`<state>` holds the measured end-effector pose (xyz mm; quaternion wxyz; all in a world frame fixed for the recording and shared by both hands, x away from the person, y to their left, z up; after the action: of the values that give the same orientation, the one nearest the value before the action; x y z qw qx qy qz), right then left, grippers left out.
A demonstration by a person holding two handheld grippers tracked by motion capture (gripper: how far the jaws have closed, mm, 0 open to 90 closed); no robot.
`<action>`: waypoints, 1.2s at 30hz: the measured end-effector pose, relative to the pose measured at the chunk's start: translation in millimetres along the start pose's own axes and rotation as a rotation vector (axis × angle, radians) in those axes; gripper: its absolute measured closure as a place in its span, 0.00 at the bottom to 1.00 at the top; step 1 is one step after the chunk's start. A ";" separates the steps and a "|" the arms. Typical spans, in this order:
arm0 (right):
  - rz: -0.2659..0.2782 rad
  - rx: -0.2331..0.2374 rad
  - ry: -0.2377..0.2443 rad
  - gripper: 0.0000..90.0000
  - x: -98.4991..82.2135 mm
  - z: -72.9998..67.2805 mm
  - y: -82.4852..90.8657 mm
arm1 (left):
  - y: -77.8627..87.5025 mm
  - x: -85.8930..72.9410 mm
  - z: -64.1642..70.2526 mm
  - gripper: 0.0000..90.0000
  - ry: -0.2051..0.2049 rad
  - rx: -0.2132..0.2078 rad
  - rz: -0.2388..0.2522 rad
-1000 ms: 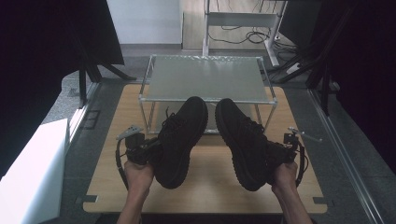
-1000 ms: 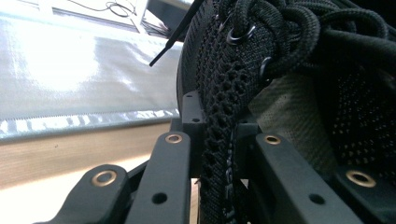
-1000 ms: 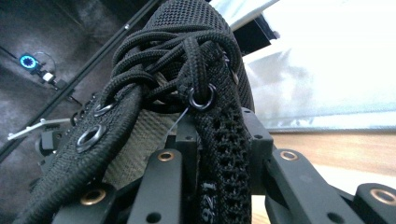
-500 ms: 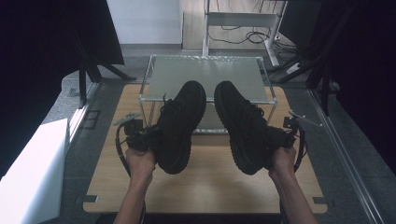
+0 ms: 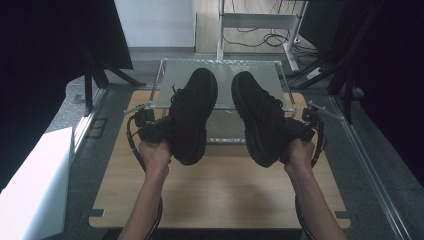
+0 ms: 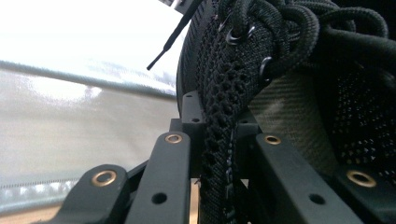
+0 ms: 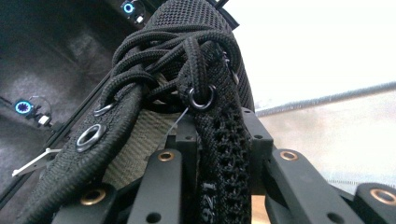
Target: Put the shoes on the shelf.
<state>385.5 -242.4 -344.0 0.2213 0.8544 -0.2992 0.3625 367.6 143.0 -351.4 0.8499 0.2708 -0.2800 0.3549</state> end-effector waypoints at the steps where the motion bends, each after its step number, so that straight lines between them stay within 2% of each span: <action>1: -0.001 -0.002 -0.001 0.82 1.2 0.5 -1.4 | -2.0 2.5 0.1 0.90 0.004 0.004 0.004; 9: 0.008 -0.025 -0.020 0.82 12.0 5.2 -17.1 | -15.6 18.0 0.8 0.90 0.016 0.036 0.023; 15: 0.017 -0.051 -0.034 0.82 18.8 7.0 -32.2 | -32.0 25.9 -0.6 0.89 0.054 0.040 0.020; 22: 0.035 -0.094 -0.068 0.82 29.8 12.3 -51.1 | -50.6 41.2 -1.1 0.89 0.074 0.092 0.023; 27: 0.048 -0.113 -0.082 0.82 38.2 17.2 -61.8 | -59.9 52.0 -3.3 0.89 0.106 0.105 0.037; 32: 0.050 -0.133 -0.092 0.82 44.1 21.2 -72.7 | -69.7 59.7 -0.9 0.89 0.104 0.123 0.036; 36: 0.047 -0.163 -0.098 0.82 49.4 25.6 -83.8 | -85.3 64.9 1.1 0.89 0.105 0.152 0.020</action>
<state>481.8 -214.4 -336.7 0.2666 0.8431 -0.3580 0.2997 470.1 120.2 -329.6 0.8368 0.3127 -0.2103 0.3972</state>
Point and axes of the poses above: each handheld gripper's, and its own axes: y roughly backward along the jaws, x roughly out of its top, z roughly to its right, the point moved 2 cm from there along -y, roughly forward along the jaws, and after that the axes turned 8 degrees about y, right-handed, at the moved point
